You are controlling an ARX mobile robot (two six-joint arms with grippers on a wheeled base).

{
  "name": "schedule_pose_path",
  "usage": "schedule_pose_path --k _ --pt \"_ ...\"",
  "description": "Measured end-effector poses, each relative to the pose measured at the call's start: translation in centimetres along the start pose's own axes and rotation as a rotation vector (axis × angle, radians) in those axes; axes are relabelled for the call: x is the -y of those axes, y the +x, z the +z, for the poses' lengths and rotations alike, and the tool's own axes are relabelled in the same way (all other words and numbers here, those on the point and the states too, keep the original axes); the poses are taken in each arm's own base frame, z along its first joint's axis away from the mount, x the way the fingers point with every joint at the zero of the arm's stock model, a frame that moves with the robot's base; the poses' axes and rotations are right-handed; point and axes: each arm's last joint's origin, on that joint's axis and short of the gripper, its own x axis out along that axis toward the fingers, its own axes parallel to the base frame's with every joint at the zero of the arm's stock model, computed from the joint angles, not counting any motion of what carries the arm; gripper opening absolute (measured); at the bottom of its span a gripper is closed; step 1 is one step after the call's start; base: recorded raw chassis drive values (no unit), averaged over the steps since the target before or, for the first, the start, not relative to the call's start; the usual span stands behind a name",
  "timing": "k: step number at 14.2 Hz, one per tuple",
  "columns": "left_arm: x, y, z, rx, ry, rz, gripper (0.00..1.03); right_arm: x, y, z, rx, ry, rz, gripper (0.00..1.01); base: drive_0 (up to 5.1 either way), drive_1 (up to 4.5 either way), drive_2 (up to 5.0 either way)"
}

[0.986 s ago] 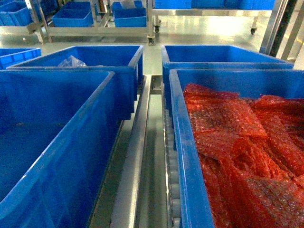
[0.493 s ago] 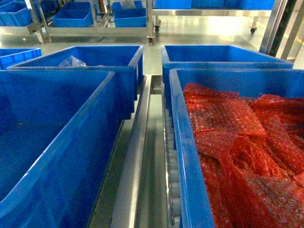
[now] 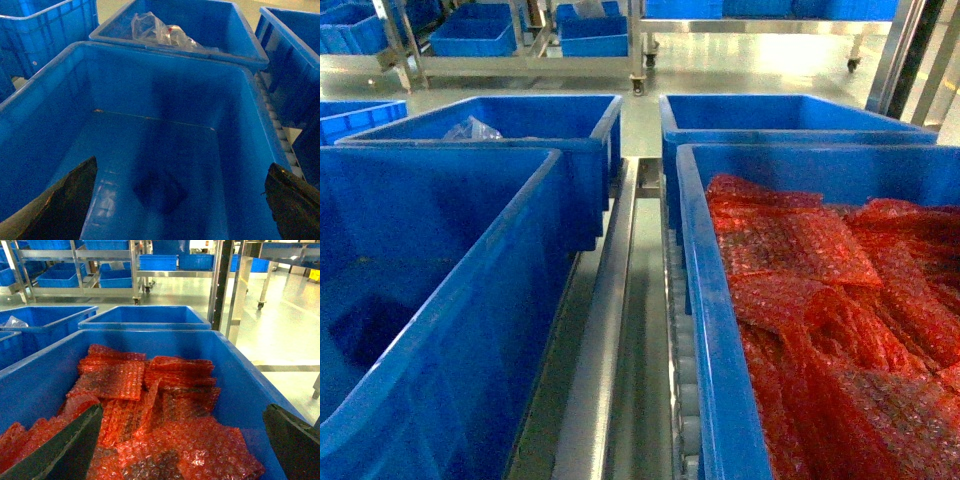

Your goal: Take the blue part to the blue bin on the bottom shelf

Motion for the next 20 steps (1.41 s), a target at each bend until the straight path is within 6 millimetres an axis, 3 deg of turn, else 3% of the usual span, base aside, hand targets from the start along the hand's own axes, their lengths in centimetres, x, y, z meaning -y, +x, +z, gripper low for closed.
schedule_pose_path --k 2,3,5,6,9,20 --pt "0.0 0.0 0.0 0.003 -0.012 -0.002 0.98 0.0 0.0 0.0 0.000 0.000 0.000 0.98 0.0 0.00 0.0" --pt "-0.3 0.1 -0.2 0.168 -0.010 -0.085 0.87 0.0 0.0 0.0 0.000 0.000 0.000 0.98 0.0 0.00 0.0" --pt "-1.5 -1.3 -2.6 0.310 0.045 -0.115 0.63 0.0 0.0 0.0 0.001 0.000 0.000 0.98 0.0 0.00 0.0" --pt "-2.4 -2.5 -3.5 0.348 0.062 -0.113 0.37 0.0 0.0 0.0 0.000 0.000 0.000 0.98 0.0 0.00 0.0" --pt "-4.0 -3.6 -5.4 0.328 0.066 -0.120 0.01 0.0 0.0 0.0 0.000 0.000 0.000 0.98 0.0 0.00 0.0" --pt "-4.7 -6.0 -8.4 0.337 0.065 -0.118 0.02 0.0 0.0 0.0 0.000 0.000 0.000 0.98 0.0 0.00 0.0"
